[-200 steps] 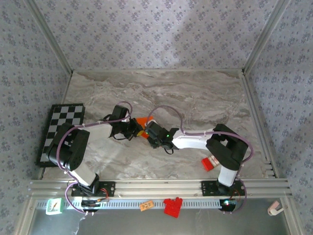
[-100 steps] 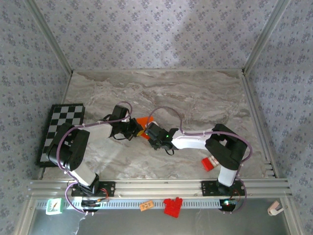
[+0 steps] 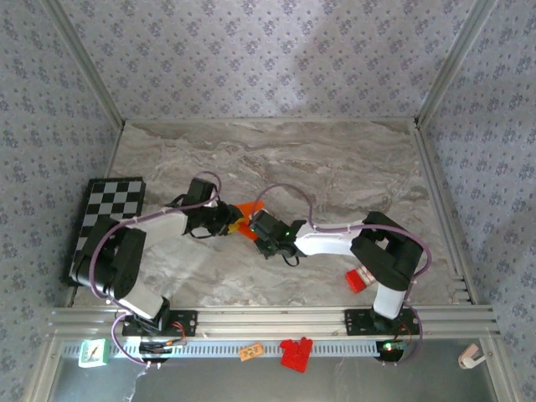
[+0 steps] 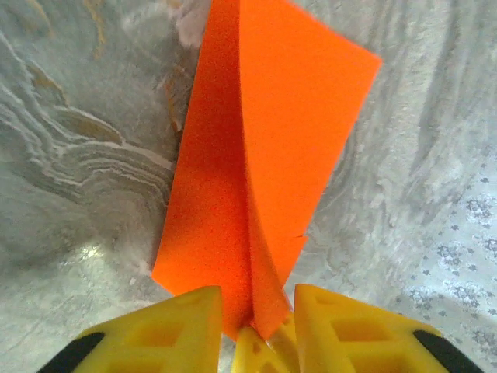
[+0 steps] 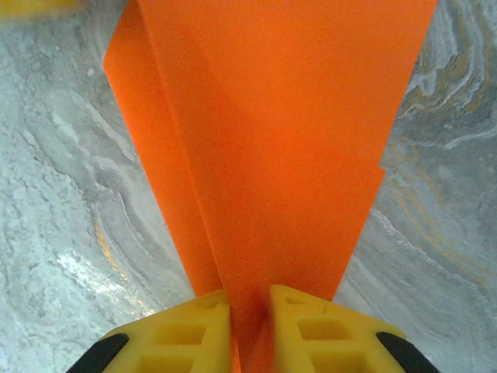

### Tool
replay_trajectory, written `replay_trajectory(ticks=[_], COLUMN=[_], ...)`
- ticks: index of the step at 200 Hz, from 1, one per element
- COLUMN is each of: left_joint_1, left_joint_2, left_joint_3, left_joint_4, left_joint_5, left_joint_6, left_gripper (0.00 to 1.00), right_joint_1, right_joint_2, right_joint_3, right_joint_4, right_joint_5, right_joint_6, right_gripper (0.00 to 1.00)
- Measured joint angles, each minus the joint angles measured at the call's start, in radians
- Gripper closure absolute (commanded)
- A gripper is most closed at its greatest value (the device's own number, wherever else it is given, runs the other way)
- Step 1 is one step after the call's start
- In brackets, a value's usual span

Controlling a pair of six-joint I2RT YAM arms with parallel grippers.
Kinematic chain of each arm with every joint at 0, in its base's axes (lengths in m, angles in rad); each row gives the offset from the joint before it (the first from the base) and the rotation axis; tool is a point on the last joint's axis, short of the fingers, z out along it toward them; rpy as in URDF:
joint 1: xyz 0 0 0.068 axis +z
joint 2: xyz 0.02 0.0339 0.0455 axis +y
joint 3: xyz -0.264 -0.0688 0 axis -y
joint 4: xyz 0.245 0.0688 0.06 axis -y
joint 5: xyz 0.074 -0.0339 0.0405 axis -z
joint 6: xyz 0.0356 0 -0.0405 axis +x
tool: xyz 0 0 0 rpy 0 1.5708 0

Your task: Fold a paper plane with a square sheet of paper (pick it up from the middle)

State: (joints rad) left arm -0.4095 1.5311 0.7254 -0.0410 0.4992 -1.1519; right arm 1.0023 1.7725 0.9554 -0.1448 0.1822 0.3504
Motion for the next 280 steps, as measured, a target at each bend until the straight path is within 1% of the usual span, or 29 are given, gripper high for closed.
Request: replay_trajectory(ticks=[11, 36, 55, 80, 119, 156, 194, 239, 280], left_joint_1=[0.013, 0.029, 0.029, 0.028, 0.001, -0.026, -0.045, -0.058, -0.069], left_joint_2=[-0.032, -0.101, -0.136, -0.140, -0.087, -0.023, 0.037, 0.069, 0.117], left_joint_3=[0.000, -0.010, -0.042, -0.097, -0.111, -0.111, -0.089, -0.040, -0.032], left_joint_4=[-0.007, -0.011, -0.008, 0.011, 0.067, 0.117, 0.146, 0.164, 0.177], left_joint_5=[-0.012, -0.042, -0.047, -0.044, -0.024, -0.003, 0.013, 0.026, 0.036], left_joint_6=[0.004, 0.006, 0.005, -0.006, -0.020, -0.020, -0.017, -0.004, 0.003], left_gripper=[0.59, 0.59, 0.62, 0.68, 0.75, 0.79, 0.81, 0.81, 0.82], right_joint_1=[-0.008, -0.027, -0.043, -0.065, -0.092, -0.121, -0.166, -0.228, -0.268], right_joint_2=[-0.002, -0.013, -0.027, -0.040, -0.045, -0.045, -0.045, -0.045, -0.045], right_joint_3=[-0.011, -0.045, -0.077, -0.111, -0.136, -0.149, -0.172, -0.200, -0.209], right_joint_4=[0.022, 0.086, 0.132, 0.183, 0.234, 0.265, 0.307, 0.348, 0.360], right_joint_5=[-0.013, -0.050, -0.086, -0.134, -0.202, -0.275, -0.375, -0.510, -0.595], right_joint_6=[0.000, 0.000, -0.001, -0.001, 0.000, 0.004, 0.028, 0.078, 0.115], right_gripper=[0.81, 0.81, 0.81, 0.81, 0.81, 0.81, 0.81, 0.81, 0.80])
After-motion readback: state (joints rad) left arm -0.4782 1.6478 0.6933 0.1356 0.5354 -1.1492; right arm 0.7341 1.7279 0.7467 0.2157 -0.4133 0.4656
